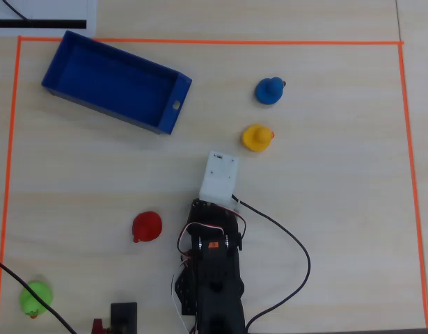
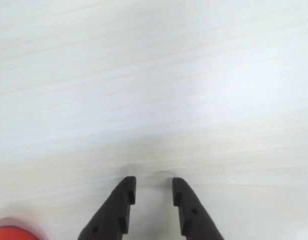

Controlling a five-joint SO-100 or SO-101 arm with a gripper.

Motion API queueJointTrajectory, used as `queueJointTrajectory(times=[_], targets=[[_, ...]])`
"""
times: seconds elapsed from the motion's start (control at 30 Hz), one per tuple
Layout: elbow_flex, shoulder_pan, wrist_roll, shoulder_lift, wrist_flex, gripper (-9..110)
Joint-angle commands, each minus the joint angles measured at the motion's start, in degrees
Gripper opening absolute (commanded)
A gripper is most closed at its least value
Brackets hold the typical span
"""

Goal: Grasp blue duck and put it into box.

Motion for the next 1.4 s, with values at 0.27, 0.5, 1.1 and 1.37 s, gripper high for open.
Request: queueJointTrajectory(times=[0.27, 0.5, 1.1, 1.37], targets=[[-0.3, 0.1, 0.8, -0.9, 1.0, 8], [-0.3, 0.1, 0.8, -0.9, 1.0, 8], [-0.3, 0.0, -0.3, -0.9, 1.0, 0], [-2.6, 4.7, -0.9, -4.0, -4.6, 4]])
